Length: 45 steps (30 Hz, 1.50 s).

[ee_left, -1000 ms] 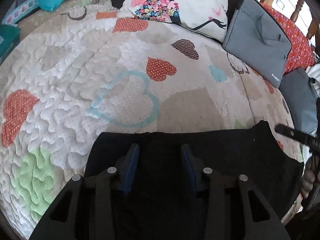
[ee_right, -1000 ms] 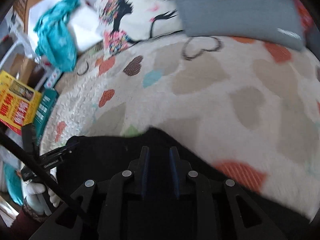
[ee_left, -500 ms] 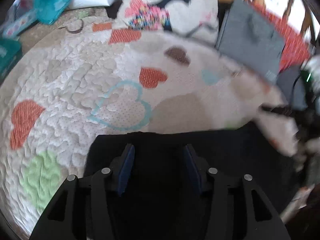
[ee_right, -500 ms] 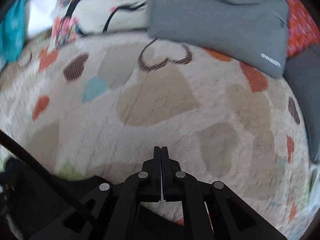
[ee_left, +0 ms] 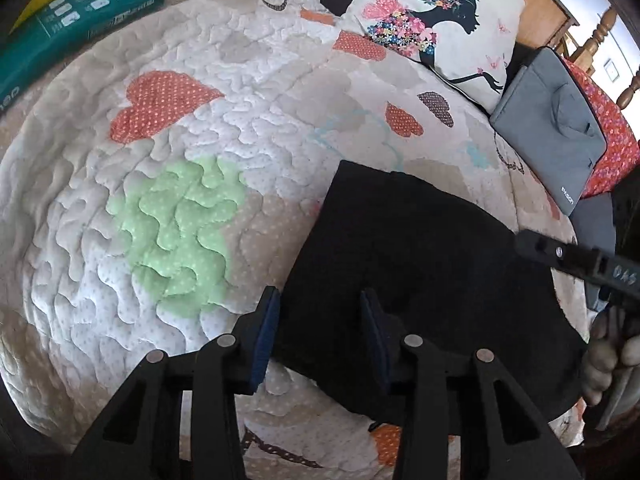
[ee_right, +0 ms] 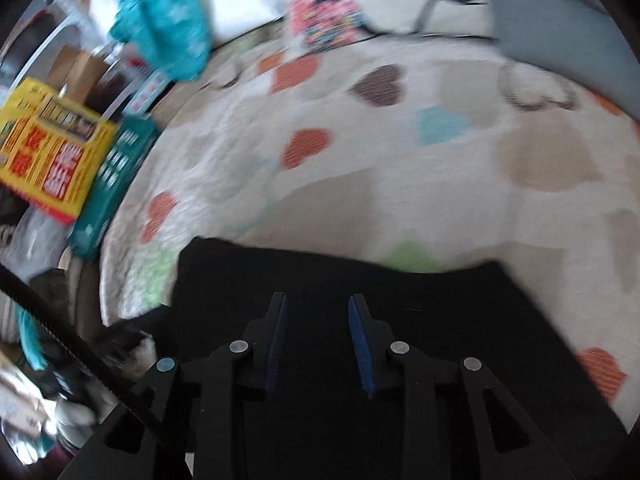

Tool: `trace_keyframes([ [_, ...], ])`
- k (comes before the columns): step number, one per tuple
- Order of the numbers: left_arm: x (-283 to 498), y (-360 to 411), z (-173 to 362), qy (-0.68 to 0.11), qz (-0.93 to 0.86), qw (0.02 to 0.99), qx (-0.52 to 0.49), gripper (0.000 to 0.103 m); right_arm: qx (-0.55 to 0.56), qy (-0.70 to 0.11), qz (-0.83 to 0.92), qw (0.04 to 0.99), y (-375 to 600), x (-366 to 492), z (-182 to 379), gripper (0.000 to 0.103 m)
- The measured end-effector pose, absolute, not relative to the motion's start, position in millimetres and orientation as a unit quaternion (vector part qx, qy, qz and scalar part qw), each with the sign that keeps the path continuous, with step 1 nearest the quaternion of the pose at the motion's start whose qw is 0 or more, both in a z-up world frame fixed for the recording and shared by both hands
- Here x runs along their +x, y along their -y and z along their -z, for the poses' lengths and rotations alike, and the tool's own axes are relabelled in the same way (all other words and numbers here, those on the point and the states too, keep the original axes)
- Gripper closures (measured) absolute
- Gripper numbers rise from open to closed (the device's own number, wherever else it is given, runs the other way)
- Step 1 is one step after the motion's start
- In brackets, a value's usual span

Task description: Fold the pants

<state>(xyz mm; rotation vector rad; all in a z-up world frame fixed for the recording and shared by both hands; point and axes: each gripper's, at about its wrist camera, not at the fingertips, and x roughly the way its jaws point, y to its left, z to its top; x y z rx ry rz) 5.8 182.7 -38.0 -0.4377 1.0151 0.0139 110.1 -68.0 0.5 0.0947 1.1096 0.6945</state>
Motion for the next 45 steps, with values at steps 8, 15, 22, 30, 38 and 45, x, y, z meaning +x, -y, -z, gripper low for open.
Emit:
trace_keyframes([
  [8,-3.4,-184.0,42.0,-0.481,-0.007,0.852,-0.207,0.062,0.017,-0.552,-0.427,0.716,-52.5,117.5,2.6,0.069],
  [15,-3.5,-180.9,43.0,-0.481,-0.007,0.853,-0.204,0.061,0.036,-0.574,-0.341,0.744,-74.3,160.5,31.0,0.076],
  [22,-24.1,-174.1,0.5,-0.402,0.009,0.896,-0.191,0.063,0.075,-0.498,-0.351,0.789,8.8,131.7,-36.6,0.073],
  [30,-7.6,-105.0,10.1,-0.435,0.030,0.898,-0.057,0.062,0.037,-0.541,-0.231,0.808,138.6,68.1,19.2,0.072],
  [38,-0.9,-141.5,32.0,-0.476,-0.072,0.876,-0.034,0.033,0.081,-0.544,-0.098,0.830,285.5,6.1,37.1,0.078],
  [45,-23.4,-150.1,3.8,-0.432,-0.087,0.896,-0.049,0.033,0.160,-0.505,-0.006,0.848,391.1,-41.0,18.4,0.081],
])
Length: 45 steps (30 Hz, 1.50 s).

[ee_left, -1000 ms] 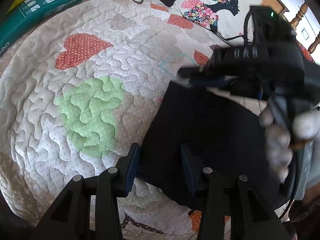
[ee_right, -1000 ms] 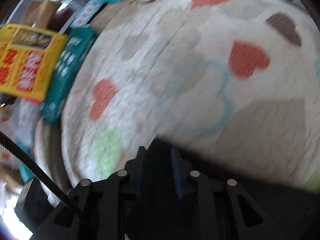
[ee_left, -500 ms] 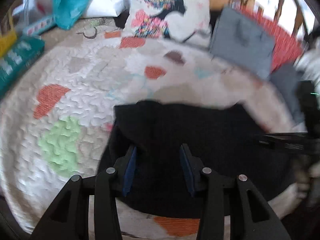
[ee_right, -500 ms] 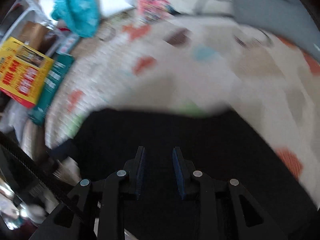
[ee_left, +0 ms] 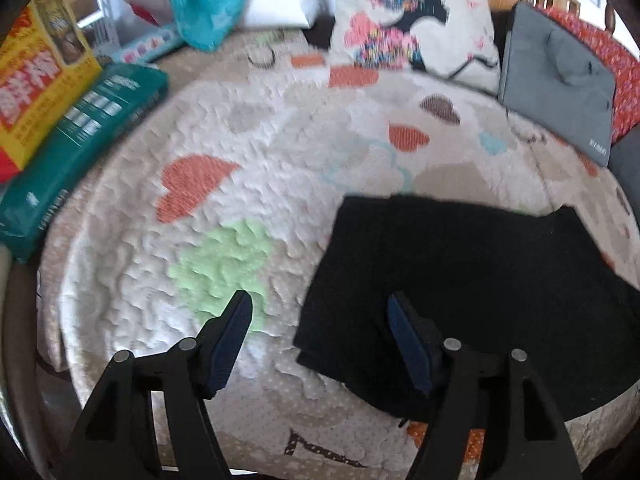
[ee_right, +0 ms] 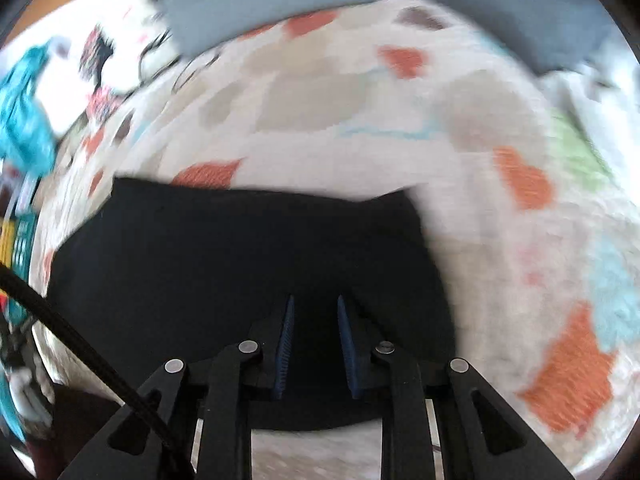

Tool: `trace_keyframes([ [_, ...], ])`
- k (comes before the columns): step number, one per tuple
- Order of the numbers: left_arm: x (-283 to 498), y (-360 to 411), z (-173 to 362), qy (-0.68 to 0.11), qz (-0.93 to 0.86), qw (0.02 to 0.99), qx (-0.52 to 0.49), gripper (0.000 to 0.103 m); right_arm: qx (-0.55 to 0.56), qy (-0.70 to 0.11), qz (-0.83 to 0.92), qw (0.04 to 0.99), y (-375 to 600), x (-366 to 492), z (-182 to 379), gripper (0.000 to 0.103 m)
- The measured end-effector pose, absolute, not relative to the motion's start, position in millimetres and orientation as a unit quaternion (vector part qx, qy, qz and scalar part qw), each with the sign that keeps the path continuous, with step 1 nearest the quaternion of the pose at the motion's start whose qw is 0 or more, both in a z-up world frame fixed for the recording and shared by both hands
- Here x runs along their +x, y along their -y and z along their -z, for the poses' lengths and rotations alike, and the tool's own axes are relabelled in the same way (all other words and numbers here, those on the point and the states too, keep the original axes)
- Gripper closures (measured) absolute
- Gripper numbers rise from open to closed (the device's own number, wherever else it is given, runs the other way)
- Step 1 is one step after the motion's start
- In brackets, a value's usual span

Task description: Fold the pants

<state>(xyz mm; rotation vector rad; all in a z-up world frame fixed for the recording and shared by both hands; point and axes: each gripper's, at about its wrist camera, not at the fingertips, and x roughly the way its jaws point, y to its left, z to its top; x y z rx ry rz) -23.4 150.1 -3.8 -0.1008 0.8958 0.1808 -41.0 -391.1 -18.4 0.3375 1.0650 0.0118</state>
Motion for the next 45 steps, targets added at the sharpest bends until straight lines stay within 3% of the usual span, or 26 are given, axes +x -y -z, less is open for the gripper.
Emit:
trace_keyframes([
  [3,-35.4,-160.2,-13.0,-0.407,-0.137,0.902,-0.054,0.034,0.133,-0.480,0.012,0.867,388.5,-51.4,2.6,0.072],
  [9,-50.8,-107.2,-41.1,-0.377,-0.052,0.924,-0.031,0.035,0.110,-0.457,-0.054,0.881,342.0,-47.5,-14.4,0.069],
  [19,-26.1,19.9,25.7,-0.472,0.140,0.870,-0.020,0.035,0.079,-0.501,-0.154,0.848,249.0,-34.8,33.1,0.067],
  [26,-25.7,8.9,43.1,-0.481,0.084,0.871,0.058,0.035,0.079,-0.523,-0.105,0.842,282.6,-35.0,45.1,0.068],
  [35,-18.5,-69.5,36.7,-0.494,0.001,0.869,0.032,0.035,0.137,-0.528,-0.049,0.837,355.2,-49.1,45.6,0.073],
  [38,-18.9,-85.1,33.4,-0.502,0.009,0.864,0.012,0.050,0.126,-0.529,-0.027,0.839,361.1,-52.2,43.4,0.073],
  [41,-21.0,-90.7,25.3,-0.492,-0.021,0.869,0.047,0.051,0.121,-0.528,-0.023,0.841,363.9,-56.8,39.3,0.073],
  [45,-24.7,-110.3,9.1,-0.493,-0.001,0.870,0.003,0.051,0.095,-0.519,-0.002,0.849,370.2,-68.2,26.9,0.070],
])
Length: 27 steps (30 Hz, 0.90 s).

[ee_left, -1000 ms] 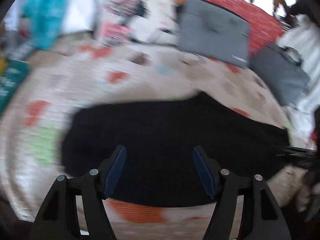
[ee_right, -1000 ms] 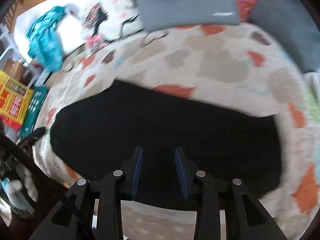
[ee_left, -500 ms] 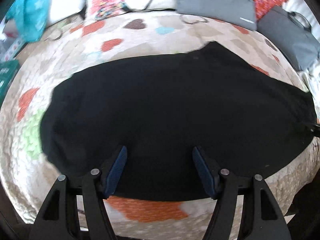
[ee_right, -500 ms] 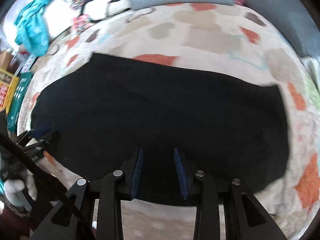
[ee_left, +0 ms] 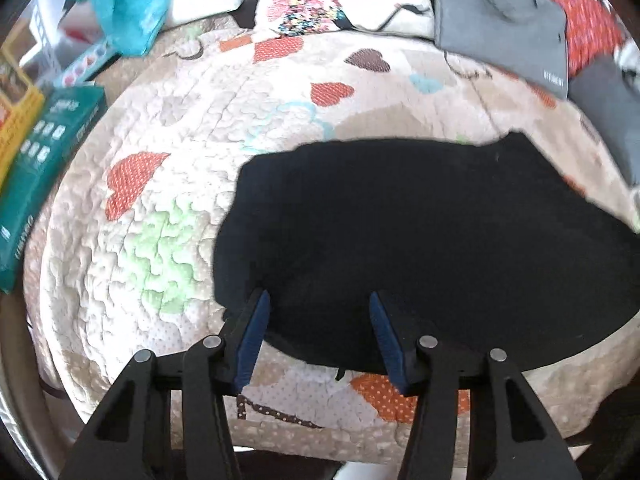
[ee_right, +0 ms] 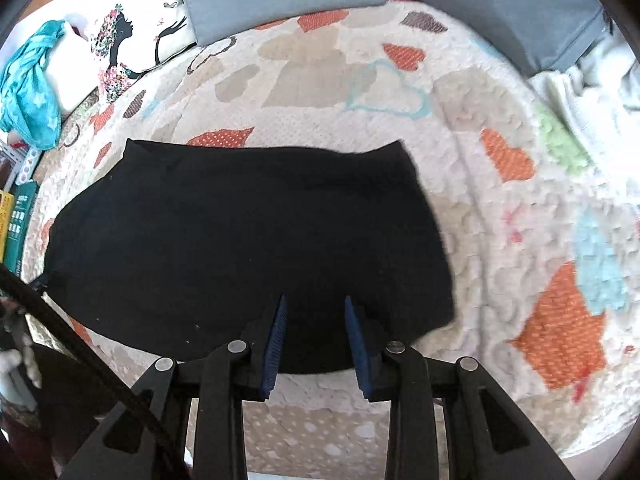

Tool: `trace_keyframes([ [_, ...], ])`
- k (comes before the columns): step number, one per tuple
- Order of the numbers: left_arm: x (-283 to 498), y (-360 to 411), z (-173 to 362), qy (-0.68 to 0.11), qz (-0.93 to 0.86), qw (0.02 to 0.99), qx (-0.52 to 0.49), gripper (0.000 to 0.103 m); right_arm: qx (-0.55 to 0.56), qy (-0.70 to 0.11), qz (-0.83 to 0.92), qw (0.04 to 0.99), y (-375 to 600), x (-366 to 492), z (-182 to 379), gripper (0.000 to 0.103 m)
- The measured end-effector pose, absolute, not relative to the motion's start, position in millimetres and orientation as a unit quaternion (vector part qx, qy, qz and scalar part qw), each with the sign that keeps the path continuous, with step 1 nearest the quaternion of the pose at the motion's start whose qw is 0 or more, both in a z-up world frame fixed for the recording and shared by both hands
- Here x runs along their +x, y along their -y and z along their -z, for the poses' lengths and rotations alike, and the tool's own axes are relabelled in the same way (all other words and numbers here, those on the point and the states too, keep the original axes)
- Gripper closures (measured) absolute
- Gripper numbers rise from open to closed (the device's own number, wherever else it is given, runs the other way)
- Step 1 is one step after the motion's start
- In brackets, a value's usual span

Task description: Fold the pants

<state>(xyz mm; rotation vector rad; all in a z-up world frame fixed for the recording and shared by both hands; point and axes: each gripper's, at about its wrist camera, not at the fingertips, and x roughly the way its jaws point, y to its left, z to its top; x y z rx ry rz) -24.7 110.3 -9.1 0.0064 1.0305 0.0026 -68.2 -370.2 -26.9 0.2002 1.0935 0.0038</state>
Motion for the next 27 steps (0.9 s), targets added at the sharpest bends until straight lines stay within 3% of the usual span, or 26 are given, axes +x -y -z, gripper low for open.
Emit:
trace_keyframes([
  [4,-20.7,-122.0,-14.9,-0.461,-0.064,0.885,0.027,0.047,0.087,-0.487,0.025,0.869,376.4,-75.7,-2.1,0.065],
  [9,1.6,-128.9,-22.3,-0.466,-0.019,0.882,-0.063,0.046,0.097,-0.443,0.002,0.891,363.2,-59.8,-34.3,0.055],
  [15,17.5,-87.4,6.5,-0.483,0.023,0.874,-0.050,0.046,0.124,-0.439,-0.169,0.874,270.6,15.3,-38.3,0.055],
  [18,18.5,-88.4,29.1,-0.495,0.019,0.867,-0.049,0.046,0.150,-0.479,-0.250,0.828,212.7,59.4,-22.9,0.077],
  [23,11.1,-85.3,33.1,-0.475,0.031,0.879,-0.018,0.046,0.113,-0.530,-0.191,0.819,167.9,136.8,26.1,0.078],
  [24,10.9,-85.3,33.7,-0.471,0.035,0.881,-0.014,0.046,0.111,-0.533,-0.176,0.820,167.5,150.1,32.5,0.089],
  [27,9.6,-92.0,31.5,-0.467,0.050,0.883,-0.025,0.046,0.122,-0.525,-0.131,0.832,177.3,177.1,32.3,0.092],
])
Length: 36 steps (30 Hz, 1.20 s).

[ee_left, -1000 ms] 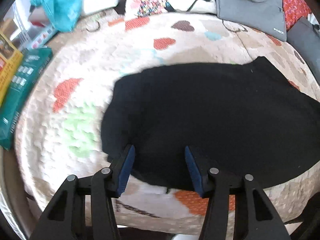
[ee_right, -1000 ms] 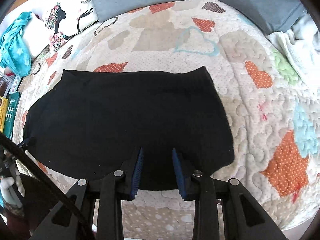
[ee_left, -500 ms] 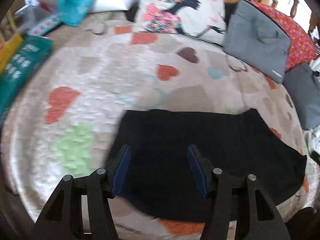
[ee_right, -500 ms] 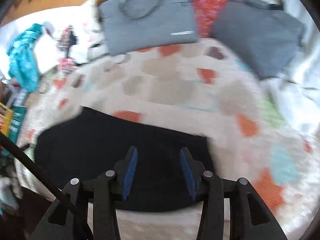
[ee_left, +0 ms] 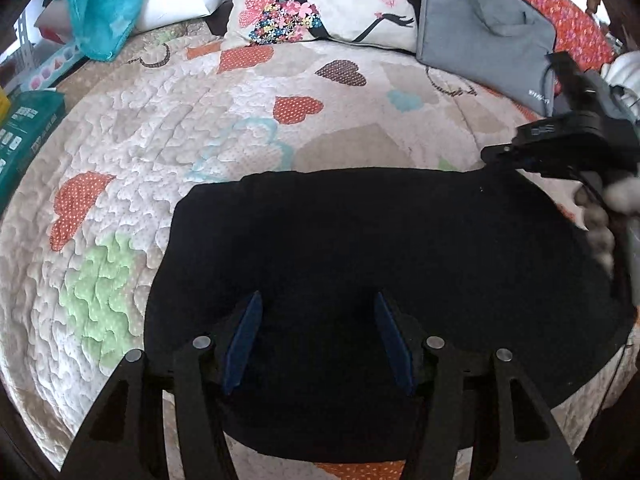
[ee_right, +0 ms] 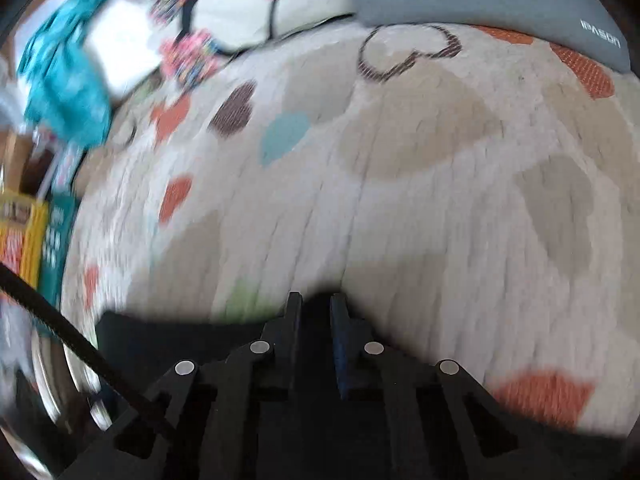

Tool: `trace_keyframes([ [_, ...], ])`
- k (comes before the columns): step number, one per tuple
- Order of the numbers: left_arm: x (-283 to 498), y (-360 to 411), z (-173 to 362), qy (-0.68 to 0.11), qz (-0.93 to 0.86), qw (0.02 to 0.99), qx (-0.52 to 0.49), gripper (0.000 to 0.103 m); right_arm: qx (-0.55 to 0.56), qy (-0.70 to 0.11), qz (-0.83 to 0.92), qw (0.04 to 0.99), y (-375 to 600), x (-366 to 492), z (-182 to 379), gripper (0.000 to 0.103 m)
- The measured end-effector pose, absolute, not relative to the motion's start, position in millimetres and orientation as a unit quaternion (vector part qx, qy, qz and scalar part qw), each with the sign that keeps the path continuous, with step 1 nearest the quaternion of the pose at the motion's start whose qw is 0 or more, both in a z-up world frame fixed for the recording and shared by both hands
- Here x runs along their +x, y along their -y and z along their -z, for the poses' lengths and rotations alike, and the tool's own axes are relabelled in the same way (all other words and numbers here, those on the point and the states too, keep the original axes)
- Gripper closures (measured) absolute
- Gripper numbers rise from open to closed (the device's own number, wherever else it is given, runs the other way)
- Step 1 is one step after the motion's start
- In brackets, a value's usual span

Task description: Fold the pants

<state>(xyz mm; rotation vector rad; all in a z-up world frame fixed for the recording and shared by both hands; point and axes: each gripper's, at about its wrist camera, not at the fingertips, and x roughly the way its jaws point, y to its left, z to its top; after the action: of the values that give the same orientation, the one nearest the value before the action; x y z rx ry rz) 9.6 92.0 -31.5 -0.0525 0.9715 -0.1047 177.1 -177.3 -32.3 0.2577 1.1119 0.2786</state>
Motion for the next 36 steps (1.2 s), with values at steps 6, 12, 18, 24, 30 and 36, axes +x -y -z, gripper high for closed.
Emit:
trace_keyframes([
  [6,2.9,-123.6,14.1,-0.443,0.103,0.878,-0.148,0.046,0.124,-0.472,-0.143,0.861,212.5,144.8,-29.9,0.073],
  [12,1.9,-101.5,-3.4,-0.419,0.114,0.893,-0.117,0.046,0.155,-0.427,-0.068,0.888,332.2,33.4,-54.6,0.071],
  [18,6.3,-26.2,-8.8,-0.439,0.192,0.876,-0.062,0.046,0.296,-0.374,0.037,0.878,444.2,-70.6,-24.9,0.071],
  [24,15.8,82.3,-35.2,-0.448,0.299,0.843,-0.014,0.046,0.391,-0.360,0.051,0.845,464.6,-117.4,16.4,0.062],
  [30,18.8,221.3,-42.8,-0.453,0.408,0.789,0.071,0.045,0.420,-0.375,0.018,0.827,451.2,-127.2,41.6,0.062],
  [36,32.4,322.1,-11.0,-0.483,0.449,0.738,0.145,0.045,0.407,-0.400,0.018,0.821,438.6,-118.1,57.0,0.062],
])
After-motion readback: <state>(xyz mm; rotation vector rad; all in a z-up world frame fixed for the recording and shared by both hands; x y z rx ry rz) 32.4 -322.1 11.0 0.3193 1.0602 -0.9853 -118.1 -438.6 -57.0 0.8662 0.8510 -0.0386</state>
